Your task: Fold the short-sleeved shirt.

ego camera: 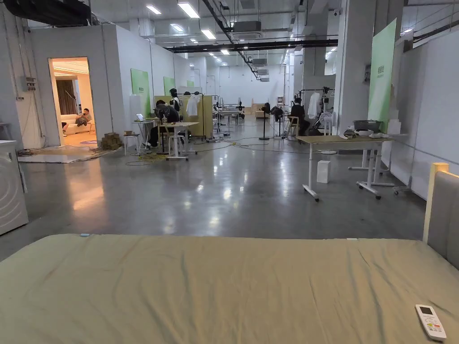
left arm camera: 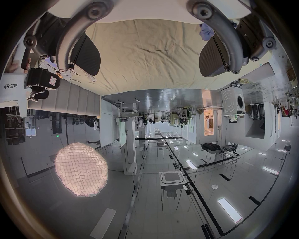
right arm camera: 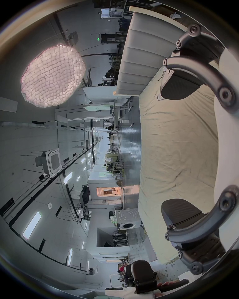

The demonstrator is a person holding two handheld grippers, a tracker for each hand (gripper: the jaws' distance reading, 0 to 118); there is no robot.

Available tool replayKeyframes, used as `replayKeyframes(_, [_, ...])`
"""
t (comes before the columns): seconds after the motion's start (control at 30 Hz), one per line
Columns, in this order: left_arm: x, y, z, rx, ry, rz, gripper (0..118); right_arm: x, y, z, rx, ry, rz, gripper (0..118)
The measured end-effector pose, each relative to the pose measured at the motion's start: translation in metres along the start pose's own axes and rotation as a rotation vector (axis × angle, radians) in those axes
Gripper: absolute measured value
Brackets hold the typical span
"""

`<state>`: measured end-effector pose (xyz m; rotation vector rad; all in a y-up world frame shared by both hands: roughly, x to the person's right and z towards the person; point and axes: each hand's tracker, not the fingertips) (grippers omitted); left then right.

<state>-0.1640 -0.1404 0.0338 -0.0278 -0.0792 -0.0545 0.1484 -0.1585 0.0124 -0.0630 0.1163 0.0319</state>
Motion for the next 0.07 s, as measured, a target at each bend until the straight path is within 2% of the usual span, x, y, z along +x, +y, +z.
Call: replayKeyframes(0.07, [-0.0002, -0.0009, -0.0005, -0.006, 0.0, 0.002, 118, -0.0017, -0.0012, -0.0003, -0.005, 0.0, 0.008, 118])
